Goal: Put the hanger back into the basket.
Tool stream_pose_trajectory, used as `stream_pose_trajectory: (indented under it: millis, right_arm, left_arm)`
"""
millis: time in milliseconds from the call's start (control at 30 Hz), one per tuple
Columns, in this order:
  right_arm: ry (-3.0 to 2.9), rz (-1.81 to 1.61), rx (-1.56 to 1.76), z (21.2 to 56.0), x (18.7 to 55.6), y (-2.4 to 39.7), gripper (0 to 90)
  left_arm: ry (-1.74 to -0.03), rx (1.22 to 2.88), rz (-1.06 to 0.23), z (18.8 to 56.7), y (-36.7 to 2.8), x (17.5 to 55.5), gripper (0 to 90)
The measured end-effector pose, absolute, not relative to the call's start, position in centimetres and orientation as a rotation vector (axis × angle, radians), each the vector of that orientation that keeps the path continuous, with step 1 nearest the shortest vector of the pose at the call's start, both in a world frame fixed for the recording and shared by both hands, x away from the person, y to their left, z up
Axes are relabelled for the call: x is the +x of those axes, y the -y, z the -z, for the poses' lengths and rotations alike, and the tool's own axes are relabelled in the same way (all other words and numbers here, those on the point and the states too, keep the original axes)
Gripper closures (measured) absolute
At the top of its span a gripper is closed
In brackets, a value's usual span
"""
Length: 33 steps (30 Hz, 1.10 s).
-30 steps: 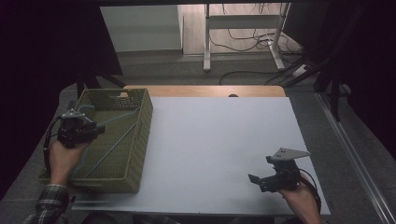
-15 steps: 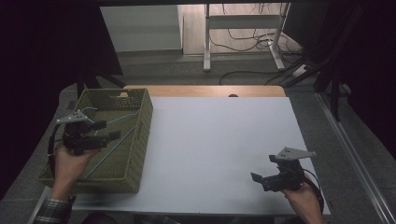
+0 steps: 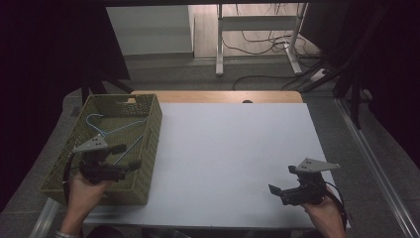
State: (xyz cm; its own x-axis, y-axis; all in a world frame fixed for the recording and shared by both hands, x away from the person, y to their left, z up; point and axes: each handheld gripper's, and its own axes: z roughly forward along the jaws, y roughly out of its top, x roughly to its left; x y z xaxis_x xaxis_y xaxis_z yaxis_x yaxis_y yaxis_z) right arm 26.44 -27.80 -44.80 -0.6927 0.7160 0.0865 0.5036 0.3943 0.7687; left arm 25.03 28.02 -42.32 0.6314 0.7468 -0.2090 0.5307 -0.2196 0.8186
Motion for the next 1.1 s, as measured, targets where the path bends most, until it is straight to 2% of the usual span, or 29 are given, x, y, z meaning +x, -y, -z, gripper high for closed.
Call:
stream_pose_trajectory:
  millis: [400, 733, 1100]
  right_arm:
    - [-2.382, -1.198, 1.081, 45.0, 26.0, 28.3, 0.5]
    - [-2.394, -1.183, 1.087, 45.5, 26.1, 28.2, 0.5]
    - [-2.407, -1.169, 1.09, 45.9, 26.2, 28.2, 0.5]
  left_arm:
    - [-0.99, 1.978, -0.329, 44.5, -25.5, 22.6, 2.8]
    - [-1.003, 2.022, -0.342, 46.6, -25.2, 22.2, 1.9]
    - [-0.997, 2.023, -0.36, 46.8, -25.2, 22.2, 1.6]
